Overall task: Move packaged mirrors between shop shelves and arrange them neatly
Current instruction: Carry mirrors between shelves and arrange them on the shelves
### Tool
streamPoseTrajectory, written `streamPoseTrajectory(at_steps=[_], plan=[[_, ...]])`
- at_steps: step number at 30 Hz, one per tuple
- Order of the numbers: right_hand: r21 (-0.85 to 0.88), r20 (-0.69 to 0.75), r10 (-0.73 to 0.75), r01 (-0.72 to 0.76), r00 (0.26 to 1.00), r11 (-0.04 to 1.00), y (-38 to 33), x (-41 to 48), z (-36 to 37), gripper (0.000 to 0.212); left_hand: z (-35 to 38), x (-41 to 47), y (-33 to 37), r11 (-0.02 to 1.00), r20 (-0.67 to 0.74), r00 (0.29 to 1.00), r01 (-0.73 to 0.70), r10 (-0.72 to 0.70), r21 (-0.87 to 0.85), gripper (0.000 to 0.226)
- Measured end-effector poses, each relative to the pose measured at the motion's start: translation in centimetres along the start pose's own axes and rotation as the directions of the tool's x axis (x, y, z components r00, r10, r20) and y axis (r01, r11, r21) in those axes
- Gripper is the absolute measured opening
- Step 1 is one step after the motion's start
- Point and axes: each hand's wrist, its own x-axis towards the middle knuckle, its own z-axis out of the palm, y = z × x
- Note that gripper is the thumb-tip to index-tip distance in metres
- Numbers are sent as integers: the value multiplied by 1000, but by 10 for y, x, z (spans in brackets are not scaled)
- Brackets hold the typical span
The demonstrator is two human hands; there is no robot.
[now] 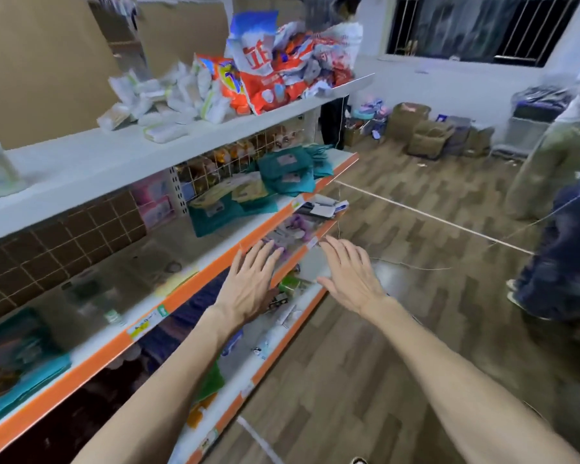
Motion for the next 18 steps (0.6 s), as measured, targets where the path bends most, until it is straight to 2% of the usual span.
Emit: streamPoseTrajectory(at_steps=[9, 15, 18], plan=[[48, 10, -28, 27, 1000, 999, 137, 81, 40, 73, 25, 170, 51, 998, -5, 1000, 24, -25, -57, 81], [58, 35, -74, 72, 997, 996, 199, 121, 64, 74, 44, 240, 66, 990, 37, 993, 117, -114, -76, 80], [73, 35, -69, 66, 997, 995, 223, 141, 77, 74, 48, 271, 71, 992, 34, 993, 113, -112, -47, 78]])
